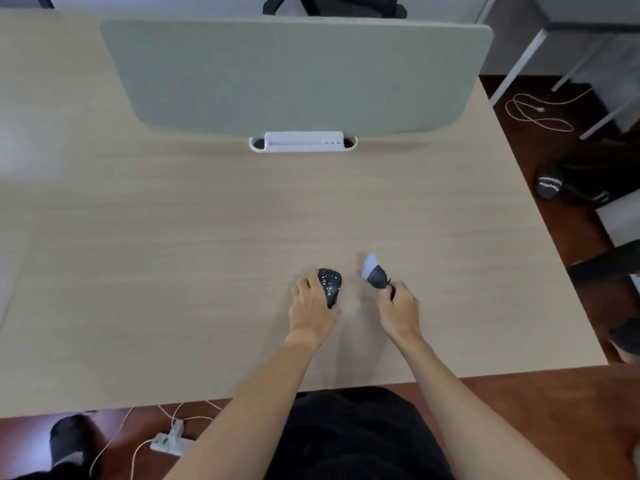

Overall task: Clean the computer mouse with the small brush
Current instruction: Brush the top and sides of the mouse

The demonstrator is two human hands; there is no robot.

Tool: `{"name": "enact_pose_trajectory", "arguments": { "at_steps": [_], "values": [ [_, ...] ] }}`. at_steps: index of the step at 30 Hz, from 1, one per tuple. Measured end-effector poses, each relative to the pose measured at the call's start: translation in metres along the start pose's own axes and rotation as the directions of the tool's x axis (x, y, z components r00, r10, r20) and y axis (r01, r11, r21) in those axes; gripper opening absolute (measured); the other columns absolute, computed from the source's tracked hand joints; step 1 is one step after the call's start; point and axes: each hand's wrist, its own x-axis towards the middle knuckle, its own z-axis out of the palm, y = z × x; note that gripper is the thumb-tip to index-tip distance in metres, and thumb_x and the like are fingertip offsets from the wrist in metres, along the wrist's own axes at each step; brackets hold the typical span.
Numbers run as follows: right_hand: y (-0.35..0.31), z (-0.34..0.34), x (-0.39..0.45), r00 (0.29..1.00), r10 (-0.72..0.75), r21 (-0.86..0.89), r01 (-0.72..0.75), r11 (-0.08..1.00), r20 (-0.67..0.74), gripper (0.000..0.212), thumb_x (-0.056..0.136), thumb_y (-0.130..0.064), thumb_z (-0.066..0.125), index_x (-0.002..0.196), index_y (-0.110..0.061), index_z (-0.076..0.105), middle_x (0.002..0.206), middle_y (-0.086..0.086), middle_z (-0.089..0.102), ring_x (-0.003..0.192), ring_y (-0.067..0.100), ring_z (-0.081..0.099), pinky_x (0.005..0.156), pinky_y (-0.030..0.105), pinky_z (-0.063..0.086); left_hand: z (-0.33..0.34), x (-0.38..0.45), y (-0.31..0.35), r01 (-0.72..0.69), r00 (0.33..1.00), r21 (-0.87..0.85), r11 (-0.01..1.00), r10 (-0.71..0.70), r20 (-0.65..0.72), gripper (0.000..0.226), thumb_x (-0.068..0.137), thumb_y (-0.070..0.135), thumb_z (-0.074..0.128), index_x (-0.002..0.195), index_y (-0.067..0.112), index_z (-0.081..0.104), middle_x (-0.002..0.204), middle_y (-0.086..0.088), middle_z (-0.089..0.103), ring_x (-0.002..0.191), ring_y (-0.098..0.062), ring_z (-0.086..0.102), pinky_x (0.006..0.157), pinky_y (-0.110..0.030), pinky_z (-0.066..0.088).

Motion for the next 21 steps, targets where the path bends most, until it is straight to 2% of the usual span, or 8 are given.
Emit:
{"name": "enact_pose_trajectory", "arguments": {
  "at_steps": [4,6,8,11,15,18,21],
  "values": [
    [-0.013,0.007,0.001,1.0,-0.026,0.042,0.026,0.999,-0.001,0.022,0.097,-0.017,0.048,0.095,-0.001,0.062,0.086,0.007,0.062,0.082,0.026,0.056,0.07,0.033,0.042,-0.008,0.005,-0.016,-0.081,0.996,0.044,0.996,0.079,0.045,0.061,0.081,0.025,0.062,0.134,0.006,0.038,0.124,-0.014,0.048,0.113,-0.035,0.046,0.1,-0.037,0.038],
    [-0.019,0.014,0.002,0.995,-0.1,0.045,0.099,0.994,0.017,0.022,0.095,-0.018,0.053,0.093,0.0,0.064,0.085,0.011,0.063,0.083,0.028,0.057,0.072,0.036,0.044,-0.011,0.009,-0.023,-0.096,0.994,0.035,0.995,0.094,0.063,0.057,0.08,0.02,0.063,0.131,0.005,0.041,0.123,-0.013,0.049,0.113,-0.034,0.046,0.101,-0.036,0.037],
    [-0.029,0.02,0.001,0.979,-0.195,0.058,0.192,0.98,0.051,0.014,0.093,-0.013,0.057,0.096,-0.004,0.069,0.083,0.007,0.062,0.083,0.026,0.055,0.073,0.034,0.042,-0.013,0.012,-0.028,-0.1,0.993,0.011,0.995,0.099,0.067,0.055,0.077,0.015,0.064,0.127,0.007,0.044,0.122,-0.012,0.051,0.114,-0.034,0.046,0.1,-0.035,0.038],
    [-0.039,0.025,-0.003,0.935,-0.318,0.061,0.312,0.948,0.157,0.029,0.089,-0.004,0.059,0.113,-0.015,0.072,0.089,0.001,0.061,0.088,0.018,0.053,0.079,0.026,0.039,-0.016,0.016,-0.033,-0.089,0.992,-0.018,0.996,0.09,0.085,0.051,0.073,0.007,0.063,0.122,0.007,0.049,0.121,-0.012,0.054,0.114,-0.032,0.047,0.098,-0.035,0.041],
    [-0.027,0.02,0.005,0.868,-0.345,-0.097,0.402,0.91,0.356,0.041,0.087,-0.004,0.054,0.114,-0.029,0.072,0.082,0.006,0.048,0.082,0.018,0.047,0.072,0.025,0.034,-0.02,0.022,-0.031,-0.068,0.995,-0.018,0.998,0.069,0.069,0.038,0.072,0.004,0.062,0.109,0.008,0.056,0.111,-0.011,0.061,0.108,-0.033,0.053,0.088,-0.036,0.047],
    [-0.015,0.0,0.02,0.847,-0.313,-0.223,0.435,0.873,0.429,0.036,0.085,-0.006,0.051,0.102,-0.028,0.074,0.079,0.001,0.043,0.08,0.02,0.047,0.068,0.026,0.033,-0.023,0.023,-0.027,-0.038,0.996,-0.054,0.998,0.042,0.077,0.045,0.07,0.003,0.063,0.113,0.013,0.059,0.11,-0.008,0.063,0.105,-0.03,0.057,0.085,-0.035,0.049],
    [-0.016,-0.017,0.033,0.825,-0.32,-0.302,0.488,0.819,0.466,0.034,0.084,-0.006,0.049,0.098,-0.026,0.073,0.078,-0.001,0.04,0.079,0.023,0.049,0.067,0.028,0.039,-0.025,0.022,-0.025,-0.02,0.998,-0.071,0.997,0.024,0.064,0.043,0.069,0.002,0.063,0.11,0.015,0.061,0.106,-0.008,0.064,0.1,-0.029,0.06,0.078,-0.031,0.048]
  ]
}}
